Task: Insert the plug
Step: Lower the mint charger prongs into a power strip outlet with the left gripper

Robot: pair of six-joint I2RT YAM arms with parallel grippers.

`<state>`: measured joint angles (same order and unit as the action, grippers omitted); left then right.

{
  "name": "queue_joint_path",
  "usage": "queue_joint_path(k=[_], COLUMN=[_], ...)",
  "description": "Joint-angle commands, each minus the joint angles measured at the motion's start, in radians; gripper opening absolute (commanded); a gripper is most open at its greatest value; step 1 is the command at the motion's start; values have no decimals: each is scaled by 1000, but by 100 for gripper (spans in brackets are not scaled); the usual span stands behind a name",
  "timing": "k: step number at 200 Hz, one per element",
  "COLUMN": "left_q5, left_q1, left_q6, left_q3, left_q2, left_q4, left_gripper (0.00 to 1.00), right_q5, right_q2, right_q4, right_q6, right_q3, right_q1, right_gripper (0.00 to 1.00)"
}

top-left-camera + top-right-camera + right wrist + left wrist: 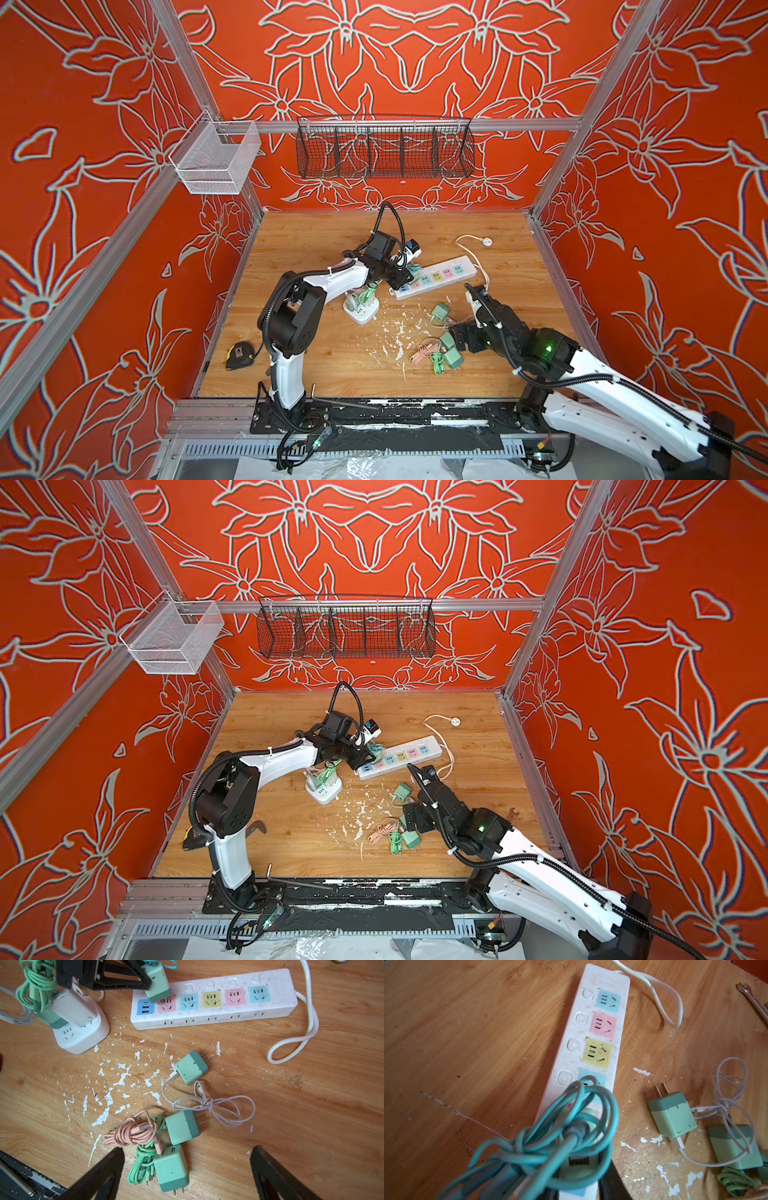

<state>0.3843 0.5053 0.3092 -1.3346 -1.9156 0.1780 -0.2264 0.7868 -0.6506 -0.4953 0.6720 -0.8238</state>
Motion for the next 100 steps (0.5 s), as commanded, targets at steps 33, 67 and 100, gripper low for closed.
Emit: queue_joint_path(k=[33, 67, 100], left_q5=[-14, 3, 7], left_q1=[7, 7, 7], left_q6=[57, 78, 102], left_q3=[-4, -1, -26], left_q2=[-27, -31, -49], left_q4=[-16, -46, -21], left_gripper=[0, 0, 0], right_q5=[-16, -14, -13], right_q2=[-24, -26, -30], right_q4=[10, 17, 17], right_q6=[-17, -18, -21], right_q3=[-17, -30, -35], right_q1=[5, 5, 6], right_gripper=[98, 97, 98])
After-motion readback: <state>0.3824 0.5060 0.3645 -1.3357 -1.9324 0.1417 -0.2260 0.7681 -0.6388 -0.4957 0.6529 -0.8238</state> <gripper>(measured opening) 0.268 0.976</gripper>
